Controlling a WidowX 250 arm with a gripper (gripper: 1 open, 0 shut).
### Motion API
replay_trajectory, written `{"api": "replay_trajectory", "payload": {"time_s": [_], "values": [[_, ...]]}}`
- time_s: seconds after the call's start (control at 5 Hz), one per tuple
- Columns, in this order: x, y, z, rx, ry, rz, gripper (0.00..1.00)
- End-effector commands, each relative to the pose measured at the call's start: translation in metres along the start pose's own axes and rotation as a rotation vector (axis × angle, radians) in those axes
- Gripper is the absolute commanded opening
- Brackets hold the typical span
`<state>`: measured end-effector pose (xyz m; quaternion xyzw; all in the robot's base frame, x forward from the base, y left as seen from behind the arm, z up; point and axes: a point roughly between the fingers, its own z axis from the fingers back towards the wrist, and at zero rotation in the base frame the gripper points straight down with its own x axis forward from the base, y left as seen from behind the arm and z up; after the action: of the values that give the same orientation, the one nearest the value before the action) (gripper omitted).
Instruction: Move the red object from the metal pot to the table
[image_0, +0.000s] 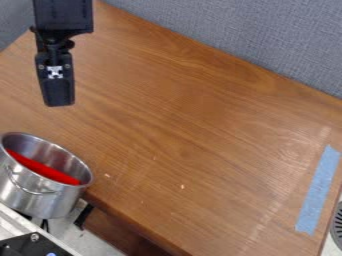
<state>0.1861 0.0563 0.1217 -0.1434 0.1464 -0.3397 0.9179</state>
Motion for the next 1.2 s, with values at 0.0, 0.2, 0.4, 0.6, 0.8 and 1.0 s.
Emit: {"api": "replay_trajectory", "payload": {"time_s": [0.0, 0.2, 0.4, 0.6, 0.8, 1.0], "values": [[0.005, -0.009, 0.012, 0.021, -0.068, 0.152, 1.0], [0.007, 0.009, 0.005, -0.013, -0.114, 0.28, 1.0], [0.008, 0.028, -0.004, -0.047, -0.156, 0.407, 1.0], [0.003, 0.04, -0.018, -0.059, -0.152, 0.424, 1.0], [-0.002, 0.053, -0.031, -0.063, -0.146, 0.427, 1.0], [-0.013, 0.061, -0.052, -0.043, -0.145, 0.418, 1.0]]}}
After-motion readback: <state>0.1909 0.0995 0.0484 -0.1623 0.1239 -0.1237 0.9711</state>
